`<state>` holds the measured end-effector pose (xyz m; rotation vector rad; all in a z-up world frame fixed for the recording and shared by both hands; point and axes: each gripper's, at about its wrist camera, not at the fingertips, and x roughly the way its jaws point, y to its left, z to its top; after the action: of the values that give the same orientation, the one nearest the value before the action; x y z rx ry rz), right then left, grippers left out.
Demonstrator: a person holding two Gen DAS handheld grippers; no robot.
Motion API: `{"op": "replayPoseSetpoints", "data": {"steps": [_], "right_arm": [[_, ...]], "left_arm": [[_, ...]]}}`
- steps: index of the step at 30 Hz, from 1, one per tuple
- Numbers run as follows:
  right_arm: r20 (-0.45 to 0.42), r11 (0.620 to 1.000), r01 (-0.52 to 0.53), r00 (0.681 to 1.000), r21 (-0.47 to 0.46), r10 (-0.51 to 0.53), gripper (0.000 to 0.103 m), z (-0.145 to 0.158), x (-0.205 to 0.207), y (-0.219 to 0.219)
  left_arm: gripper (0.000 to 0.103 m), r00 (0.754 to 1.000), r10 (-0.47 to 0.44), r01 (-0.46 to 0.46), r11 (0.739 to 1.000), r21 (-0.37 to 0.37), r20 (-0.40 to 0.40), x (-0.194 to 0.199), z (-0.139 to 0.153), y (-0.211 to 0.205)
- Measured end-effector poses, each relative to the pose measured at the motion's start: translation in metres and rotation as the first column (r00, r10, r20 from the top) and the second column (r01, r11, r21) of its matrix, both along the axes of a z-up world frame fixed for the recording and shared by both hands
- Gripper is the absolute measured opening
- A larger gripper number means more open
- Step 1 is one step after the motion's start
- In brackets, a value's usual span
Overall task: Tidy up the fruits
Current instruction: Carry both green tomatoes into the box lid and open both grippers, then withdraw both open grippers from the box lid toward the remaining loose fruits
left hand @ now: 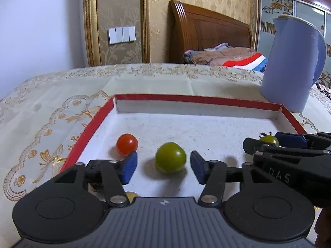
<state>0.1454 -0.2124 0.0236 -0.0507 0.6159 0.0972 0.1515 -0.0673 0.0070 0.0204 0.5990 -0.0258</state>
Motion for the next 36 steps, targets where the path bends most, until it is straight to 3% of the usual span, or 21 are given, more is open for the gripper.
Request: {"op": "replayPoseSetpoints", "data": {"steps": [6, 16, 19, 24, 36], "right_arm": [[0.006, 1.0, 0.001, 1.0, 0.008, -0.001, 0.049, 0.002, -0.004, -0.001], [0.063, 0.999, 0.009, 0.998, 0.035, -0.011, 0.052, 0.01, -0.032, -0.009], [0.08, 0.999, 0.007, 0.997, 0.043, -0.01, 0.06, 0.011, -0.041, -0.009], [0.085, 0.999, -0.006, 0.996, 0.045, 0.003, 0.06, 0.011, -0.053, -0.007], [0.094, 0.995, -0.01, 0.996, 0.104, 0.0, 0.06, 0.01, -0.082, -0.017]], "left_arm": [[0.06, 1.0, -0.011, 0.01, 1.0, 0.021, 0.018, -0.007, 0.0, -0.001], [0.06, 0.999, -0.027, 0.028, 0.999, -0.03, 0.034, -0.033, 0.005, 0.013], [0.06, 0.999, -0.035, 0.036, 0.999, -0.033, 0.041, -0.042, 0.005, 0.014], [0.067, 0.997, -0.048, 0.049, 0.999, -0.008, 0.052, -0.053, 0.004, 0.013], [0.068, 0.995, -0.048, 0.05, 0.999, -0.021, 0.091, -0.079, 0.008, 0.02]]}}
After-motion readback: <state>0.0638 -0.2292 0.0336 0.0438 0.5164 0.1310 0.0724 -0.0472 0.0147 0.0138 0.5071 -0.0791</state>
